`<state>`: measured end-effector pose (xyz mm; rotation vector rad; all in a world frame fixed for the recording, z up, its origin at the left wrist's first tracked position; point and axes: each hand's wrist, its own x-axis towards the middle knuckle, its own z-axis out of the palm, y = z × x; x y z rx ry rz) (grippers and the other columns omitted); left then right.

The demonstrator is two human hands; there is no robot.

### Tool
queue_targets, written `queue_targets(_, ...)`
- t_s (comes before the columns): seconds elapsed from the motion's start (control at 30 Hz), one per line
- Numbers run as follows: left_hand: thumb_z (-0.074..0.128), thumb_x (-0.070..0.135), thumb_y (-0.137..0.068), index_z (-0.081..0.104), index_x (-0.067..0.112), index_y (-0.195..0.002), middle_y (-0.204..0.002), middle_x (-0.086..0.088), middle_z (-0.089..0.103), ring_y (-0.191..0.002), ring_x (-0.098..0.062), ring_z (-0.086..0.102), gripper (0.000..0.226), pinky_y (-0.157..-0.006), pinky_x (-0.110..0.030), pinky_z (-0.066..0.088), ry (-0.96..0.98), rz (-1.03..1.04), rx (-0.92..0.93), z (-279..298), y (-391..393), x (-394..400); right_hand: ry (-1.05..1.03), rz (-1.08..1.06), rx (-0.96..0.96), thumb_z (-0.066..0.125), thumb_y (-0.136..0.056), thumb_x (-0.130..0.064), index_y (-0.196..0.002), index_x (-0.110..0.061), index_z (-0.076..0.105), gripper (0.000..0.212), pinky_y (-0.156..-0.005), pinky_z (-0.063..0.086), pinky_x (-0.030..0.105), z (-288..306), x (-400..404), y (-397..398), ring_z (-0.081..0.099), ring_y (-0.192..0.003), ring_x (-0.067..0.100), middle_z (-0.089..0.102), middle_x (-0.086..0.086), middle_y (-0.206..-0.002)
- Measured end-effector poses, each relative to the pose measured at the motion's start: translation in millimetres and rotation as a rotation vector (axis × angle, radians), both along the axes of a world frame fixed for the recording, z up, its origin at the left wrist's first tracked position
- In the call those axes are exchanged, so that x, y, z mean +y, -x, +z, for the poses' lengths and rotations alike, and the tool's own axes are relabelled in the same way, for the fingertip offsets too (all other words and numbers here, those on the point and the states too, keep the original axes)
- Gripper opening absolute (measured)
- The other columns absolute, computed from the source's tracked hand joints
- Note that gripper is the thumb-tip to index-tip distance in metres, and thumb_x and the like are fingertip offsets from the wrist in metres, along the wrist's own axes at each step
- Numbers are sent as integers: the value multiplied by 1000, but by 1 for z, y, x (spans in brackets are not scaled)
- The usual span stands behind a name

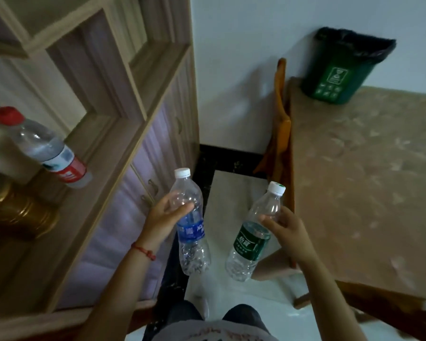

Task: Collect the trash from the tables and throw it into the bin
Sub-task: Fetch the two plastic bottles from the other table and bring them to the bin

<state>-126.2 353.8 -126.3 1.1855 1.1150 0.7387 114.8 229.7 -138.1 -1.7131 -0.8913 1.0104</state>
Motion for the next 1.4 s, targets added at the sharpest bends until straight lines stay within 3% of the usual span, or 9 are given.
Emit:
queue_targets(0.2,79,30,-62,58,7,-117,-93,1,68,-82,-6,65,64,-64,-11,51,-40,-86,-9,0,-20,49,-16,-47,-45,62,-69,-45,-101,-14,59,44,-72,53,29,5,26,-11,68,-81,16,69,3,-88)
queue_targets(0.37,68,6,-77,62,17,-97,-79,9,68,-67,7,64,24,-60,-6,48,-36,-81,5,-6,-52,95,-16,-99,-43,64,-72,-46,-102,-17,60,42,-78,55,41,2,63,-38,68,-85,20,70,5,-92)
queue_targets(0.53,76,17,-68,62,18,-98,-73,15,73,-73,3,65,33,-67,-11,51,-30,-98,-4,-12,-92,152,-17,-115,0,74,-62,-54,-105,-14,61,60,-82,54,42,-1,121,-75,68,-89,19,71,5,-96)
queue_targets(0.67,63,2,-80,61,17,-97,-74,10,71,-71,4,65,23,-65,-9,51,-45,-62,4,-12,-125,195,-24,-99,6,70,-76,-34,-104,-14,61,36,-70,58,37,3,170,-106,69,-85,21,70,9,-96)
queue_targets(0.77,67,3,-77,60,15,-99,-81,5,68,-71,-1,65,26,-65,-8,50,-62,-59,6,-4,-153,228,-17,-70,75,70,-72,-40,-106,-18,59,42,-59,59,40,13,207,-130,69,-86,21,68,10,-101)
queue_targets(0.9,72,12,-69,59,17,-99,-71,12,72,-70,7,64,33,-63,-7,49,-77,-69,2,2,-181,272,-8,-55,113,71,-62,-53,-104,-28,61,50,-66,55,58,20,252,-159,68,-91,25,68,5,-104)
queue_targets(1.07,60,-5,-80,55,8,-108,-66,16,71,-68,8,64,31,-61,-6,48,-97,-53,4,0,-202,322,-27,-58,68,70,-74,-38,-106,-21,62,38,-86,53,49,25,300,-181,68,-93,17,71,4,-100)
queue_targets(1.23,65,-1,-78,55,5,-110,-70,14,72,-70,8,64,34,-63,-6,48,-94,-92,-44,-2,-224,383,-47,-89,63,68,-76,-30,-102,-22,62,28,-86,53,43,25,353,-197,68,-91,16,71,4,-98)
queue_targets(1.4,78,40,-45,62,22,-95,-79,15,73,-79,0,66,56,-66,-11,51,-59,-175,-79,6,-251,457,-89,-171,137,70,-73,-37,-104,-20,62,36,-86,53,44,27,410,-212,68,-93,19,71,6,-101)
